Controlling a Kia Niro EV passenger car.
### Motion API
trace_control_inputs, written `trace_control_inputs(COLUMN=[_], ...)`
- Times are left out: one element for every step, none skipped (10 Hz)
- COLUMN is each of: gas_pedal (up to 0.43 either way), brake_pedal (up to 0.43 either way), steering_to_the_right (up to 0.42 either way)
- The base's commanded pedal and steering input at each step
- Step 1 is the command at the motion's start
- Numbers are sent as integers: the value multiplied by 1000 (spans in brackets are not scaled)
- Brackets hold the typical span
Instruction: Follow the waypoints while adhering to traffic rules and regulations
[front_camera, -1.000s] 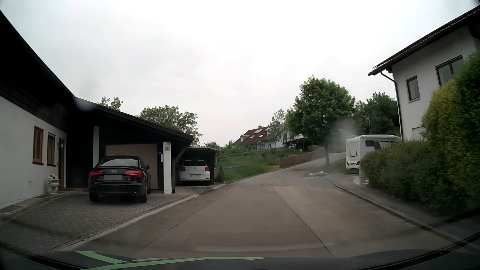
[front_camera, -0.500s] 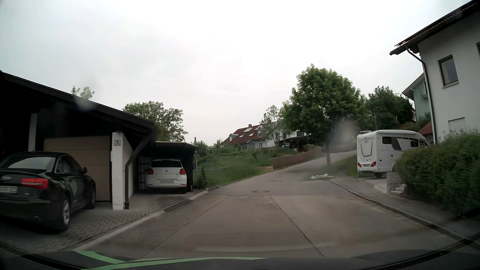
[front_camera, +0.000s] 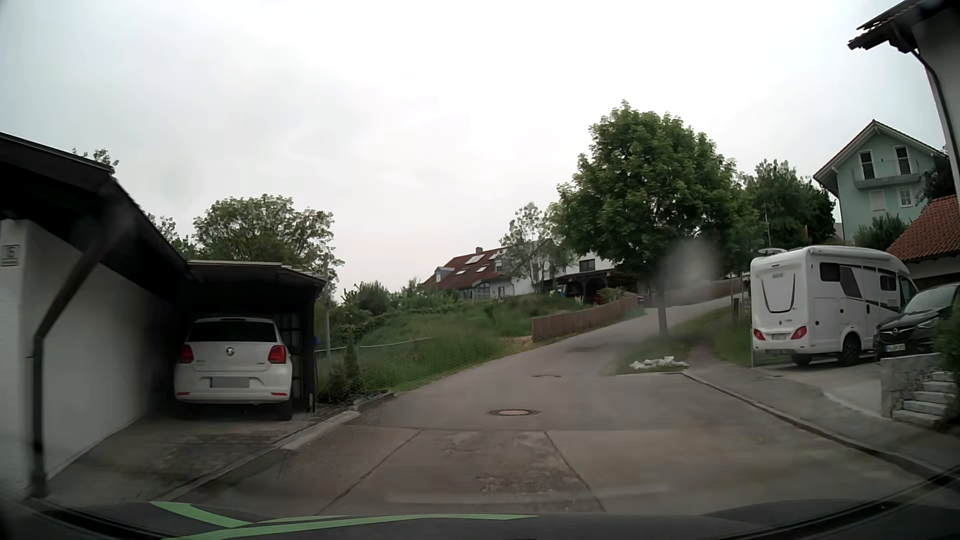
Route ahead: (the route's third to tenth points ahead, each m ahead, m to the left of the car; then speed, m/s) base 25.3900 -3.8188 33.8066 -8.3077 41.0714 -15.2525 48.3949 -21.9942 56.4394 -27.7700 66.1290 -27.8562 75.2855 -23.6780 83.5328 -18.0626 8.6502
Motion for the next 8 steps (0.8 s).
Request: trace_control_inputs(gas_pedal=[110,110,110,110,110,110,110,110], brake_pedal=[0,0,0,0,0,0,0,0], steering_to_the_right=[37,37,37,38,43,48,49,51])
